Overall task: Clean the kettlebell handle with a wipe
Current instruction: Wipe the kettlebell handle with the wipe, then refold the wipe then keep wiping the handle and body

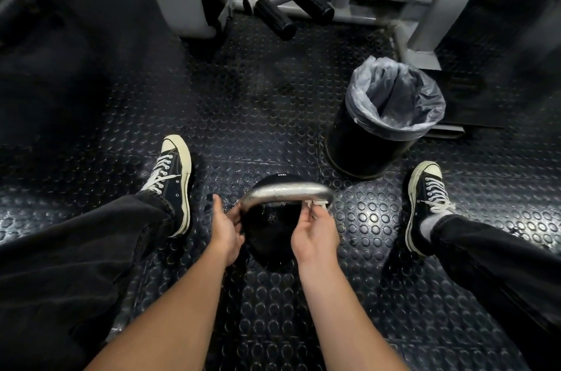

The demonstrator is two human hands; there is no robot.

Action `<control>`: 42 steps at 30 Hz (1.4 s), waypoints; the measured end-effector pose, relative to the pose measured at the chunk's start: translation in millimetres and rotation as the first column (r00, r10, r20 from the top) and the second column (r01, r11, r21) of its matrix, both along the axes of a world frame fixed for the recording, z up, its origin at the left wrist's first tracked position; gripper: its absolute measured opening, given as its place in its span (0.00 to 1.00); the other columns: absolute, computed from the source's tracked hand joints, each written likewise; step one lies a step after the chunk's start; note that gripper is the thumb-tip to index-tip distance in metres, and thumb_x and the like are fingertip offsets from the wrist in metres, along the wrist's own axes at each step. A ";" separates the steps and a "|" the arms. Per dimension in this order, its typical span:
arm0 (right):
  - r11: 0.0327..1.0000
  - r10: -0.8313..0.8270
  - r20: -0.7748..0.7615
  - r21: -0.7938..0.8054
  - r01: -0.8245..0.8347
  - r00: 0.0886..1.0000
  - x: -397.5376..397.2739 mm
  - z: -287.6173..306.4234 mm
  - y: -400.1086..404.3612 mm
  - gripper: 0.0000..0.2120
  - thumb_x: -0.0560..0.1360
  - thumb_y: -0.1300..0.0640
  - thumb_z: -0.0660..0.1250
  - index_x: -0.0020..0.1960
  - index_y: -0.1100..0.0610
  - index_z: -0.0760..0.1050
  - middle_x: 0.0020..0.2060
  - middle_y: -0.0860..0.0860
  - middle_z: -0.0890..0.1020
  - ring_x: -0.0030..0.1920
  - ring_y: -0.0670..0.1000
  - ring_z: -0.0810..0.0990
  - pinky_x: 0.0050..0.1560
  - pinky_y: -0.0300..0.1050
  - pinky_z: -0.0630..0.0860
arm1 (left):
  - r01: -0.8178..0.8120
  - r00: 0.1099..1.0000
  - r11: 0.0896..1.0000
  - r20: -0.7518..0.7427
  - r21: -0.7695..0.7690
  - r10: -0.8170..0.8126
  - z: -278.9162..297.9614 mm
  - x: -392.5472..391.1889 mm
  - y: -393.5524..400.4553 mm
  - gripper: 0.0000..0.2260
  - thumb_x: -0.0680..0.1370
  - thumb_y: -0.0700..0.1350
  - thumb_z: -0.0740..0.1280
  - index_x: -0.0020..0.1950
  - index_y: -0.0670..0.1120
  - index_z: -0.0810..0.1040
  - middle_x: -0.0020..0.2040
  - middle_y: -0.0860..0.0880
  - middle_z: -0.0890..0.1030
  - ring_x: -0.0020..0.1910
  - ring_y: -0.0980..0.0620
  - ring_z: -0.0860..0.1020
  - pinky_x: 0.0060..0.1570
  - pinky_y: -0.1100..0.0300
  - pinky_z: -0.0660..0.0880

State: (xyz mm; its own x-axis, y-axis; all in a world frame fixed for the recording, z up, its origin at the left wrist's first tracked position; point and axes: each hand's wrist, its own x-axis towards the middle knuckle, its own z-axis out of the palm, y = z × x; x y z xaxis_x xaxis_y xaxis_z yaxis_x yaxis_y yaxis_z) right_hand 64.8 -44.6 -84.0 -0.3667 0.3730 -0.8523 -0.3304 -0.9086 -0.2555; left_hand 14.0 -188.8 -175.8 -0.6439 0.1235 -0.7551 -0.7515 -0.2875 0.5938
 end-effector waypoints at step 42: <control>0.069 0.696 0.184 0.945 -0.319 0.694 -8.2 320.7 75.1 0.07 0.79 0.62 0.69 0.49 0.65 0.83 0.40 0.61 0.84 0.36 0.55 0.81 0.28 0.42 0.78 | 0.410 0.443 0.891 -0.812 -0.193 -0.380 393.2 -29.5 83.9 0.13 0.79 0.51 0.69 0.59 0.45 0.84 0.54 0.45 0.86 0.51 0.49 0.82 0.56 0.49 0.79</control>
